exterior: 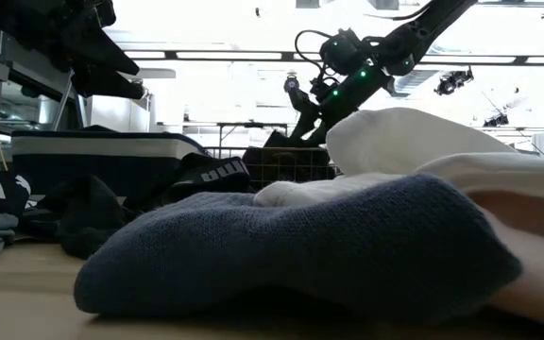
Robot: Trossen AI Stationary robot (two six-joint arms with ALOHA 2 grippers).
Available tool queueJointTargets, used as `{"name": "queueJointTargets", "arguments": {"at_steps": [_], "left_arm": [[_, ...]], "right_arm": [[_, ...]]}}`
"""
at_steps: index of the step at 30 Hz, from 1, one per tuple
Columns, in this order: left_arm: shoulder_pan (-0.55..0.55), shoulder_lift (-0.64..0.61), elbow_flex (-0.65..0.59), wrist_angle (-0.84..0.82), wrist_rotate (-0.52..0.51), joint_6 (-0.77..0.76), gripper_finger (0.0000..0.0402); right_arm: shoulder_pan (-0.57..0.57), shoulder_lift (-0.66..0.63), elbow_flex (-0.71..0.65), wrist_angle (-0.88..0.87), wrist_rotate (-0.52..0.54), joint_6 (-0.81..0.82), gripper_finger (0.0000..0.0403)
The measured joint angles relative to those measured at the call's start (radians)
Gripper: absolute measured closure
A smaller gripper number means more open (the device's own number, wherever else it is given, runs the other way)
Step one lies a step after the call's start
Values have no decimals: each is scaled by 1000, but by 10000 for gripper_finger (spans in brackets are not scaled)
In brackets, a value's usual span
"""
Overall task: Pick & Place Cloths
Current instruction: Put the black underwear into the wire basket, then put the gray underwear into the wire basket
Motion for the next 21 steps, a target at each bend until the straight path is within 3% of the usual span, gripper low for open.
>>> {"name": "queueJointTargets", "arguments": {"at_steps": [6, 12, 15, 21], "left_arm": [[0, 0, 0, 0, 0, -7, 85], [0, 0, 0, 0, 0, -10, 85], [0, 0, 0, 0, 0, -12, 85], [0, 0, 0, 0, -1, -13, 85]], "right_arm": [[-44, -62, 0, -40, -176, 54, 166], [-68, -170, 0, -182, -314, 53, 144], [-53, -231, 0, -305, -332, 1, 143], [47, -356, 0, -546, -268, -109, 143]]}}
